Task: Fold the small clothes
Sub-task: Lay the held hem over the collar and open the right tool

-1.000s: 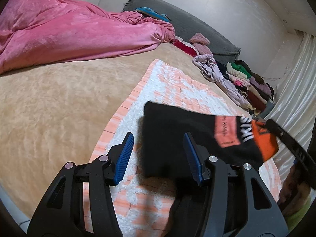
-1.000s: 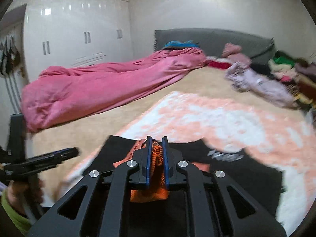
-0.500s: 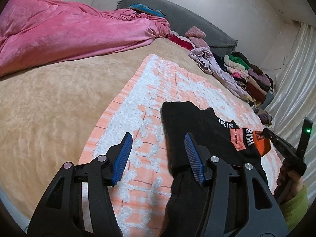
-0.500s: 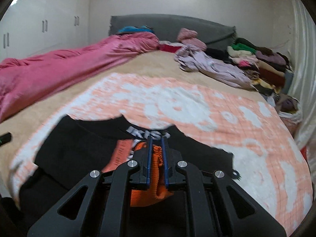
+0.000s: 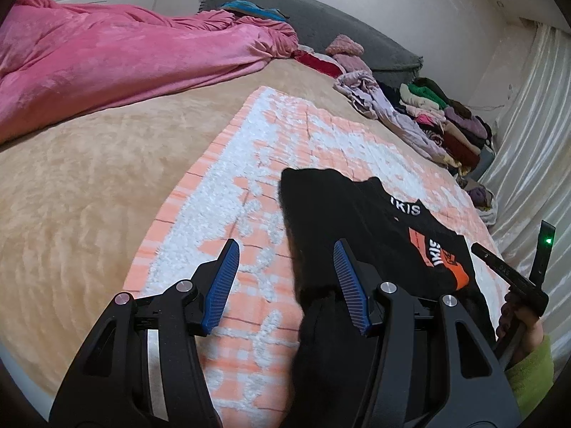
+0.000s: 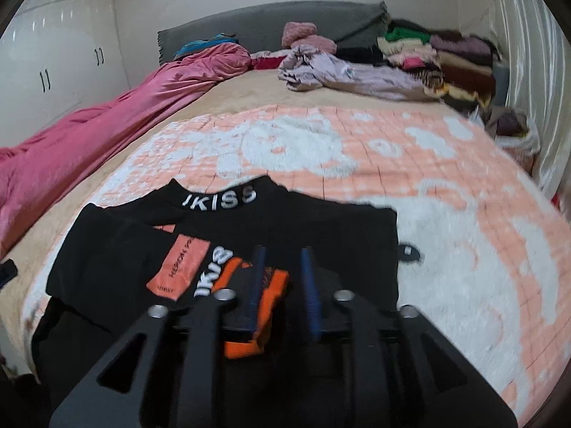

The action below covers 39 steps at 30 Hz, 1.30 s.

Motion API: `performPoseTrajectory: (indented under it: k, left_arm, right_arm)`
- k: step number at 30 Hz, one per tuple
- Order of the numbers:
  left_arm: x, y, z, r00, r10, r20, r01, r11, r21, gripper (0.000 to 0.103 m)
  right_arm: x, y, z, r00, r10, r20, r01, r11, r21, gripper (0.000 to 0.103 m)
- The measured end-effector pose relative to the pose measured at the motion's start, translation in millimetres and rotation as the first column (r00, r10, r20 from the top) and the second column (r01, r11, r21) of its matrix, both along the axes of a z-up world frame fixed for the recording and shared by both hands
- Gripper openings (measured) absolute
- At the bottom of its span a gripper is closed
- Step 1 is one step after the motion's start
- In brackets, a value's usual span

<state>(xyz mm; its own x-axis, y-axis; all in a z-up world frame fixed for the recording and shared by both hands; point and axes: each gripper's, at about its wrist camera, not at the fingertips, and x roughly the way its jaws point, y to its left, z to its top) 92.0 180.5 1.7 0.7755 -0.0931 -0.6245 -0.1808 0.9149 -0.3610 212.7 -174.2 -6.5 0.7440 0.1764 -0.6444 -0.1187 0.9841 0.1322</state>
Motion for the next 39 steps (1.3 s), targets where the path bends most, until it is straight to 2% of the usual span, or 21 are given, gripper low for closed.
performPoseTrajectory:
  k: [3,5,8,11,13,14,15,17,19,23,26,28,32,39]
  left_arm:
    - [3.9,-20.3,-1.2,0.999,-0.045,-0.005,0.045,0.999,0.019,0.047]
    - [7.6,-41.4,-5.2,0.995,-0.094,-0.016,0.094,0.995,0.039,0.051]
    - [13.6,-72.7,-16.4,0.986,-0.161,-0.047,0.165,0.982,0.092,0.051]
    - [19.9,-92.6,-31.7,0.978,-0.189,-0.086,0.199,0.969,0.144,0.051]
    - [24.8,-98.3,-44.8,0.973,-0.198,-0.122,0.215,0.965,0.15,0.051]
    - [27.4,-99.5,-51.3,0.97,-0.197,-0.143,0.218,0.964,0.155,0.051]
    - [29.0,-99.9,-55.6,0.968,-0.195,-0.158,0.219,0.963,0.158,0.051]
    - [31.5,-99.3,-60.5,0.966,-0.196,-0.169,0.223,0.961,0.163,0.052]
    - [31.2,-98.6,-60.8,0.966,-0.2,-0.165,0.226,0.961,0.161,0.054]
    - [29.8,-100.1,-61.8,0.965,-0.203,-0.165,0.23,0.958,0.169,0.055]
    - [29.2,-98.2,-61.7,0.965,-0.204,-0.163,0.229,0.96,0.159,0.055]
    - [29.0,-97.6,-61.6,0.965,-0.204,-0.162,0.229,0.961,0.154,0.055]
    - [26.4,-95.3,-60.0,0.965,-0.206,-0.163,0.231,0.961,0.154,0.055]
    - [26.1,-94.9,-59.1,0.964,-0.21,-0.162,0.234,0.961,0.147,0.055]
  right_arm:
    - [-2.3,-2.7,-6.9,0.999,0.025,-0.039,-0.022,0.998,0.056,0.037]
    - [-0.3,-2.1,-12.1,0.997,0.039,-0.062,-0.034,0.996,0.082,0.04]
    - [7.3,-0.5,-21.1,0.994,0.043,-0.104,-0.031,0.994,0.108,0.043]
    - [17.2,4.5,-35.9,0.985,0.059,-0.164,-0.034,0.989,0.146,0.043]
    - [20.2,9.5,-44.8,0.98,0.077,-0.185,-0.042,0.981,0.189,0.035]
    - [19.6,11.7,-45.7,0.981,0.073,-0.177,-0.041,0.983,0.181,0.029]
    - [18.1,14.9,-45.5,0.984,0.072,-0.162,-0.045,0.985,0.166,0.018]
    - [15.8,16.4,-42.9,0.986,0.086,-0.143,-0.059,0.981,0.184,0.009]
    - [13.1,18.2,-36.0,0.989,0.088,-0.116,-0.068,0.983,0.168,0.008]
    - [3.2,20.4,-5.1,0.994,0.105,0.002,-0.104,0.985,0.136,0.008]
    - [-0.7,20.1,20.4,0.992,0.096,0.077,-0.101,0.993,0.067,0.008]
    - [1.6,15.9,29.5,0.993,0.073,0.093,-0.075,0.997,0.022,0.008]
    - [11.0,2.9,23.9,0.999,0.022,0.048,-0.021,1.0,-0.02,0.008]
    - [24.0,-4.0,-11.1,0.999,-0.028,-0.024,0.027,0.999,-0.04,0.008]
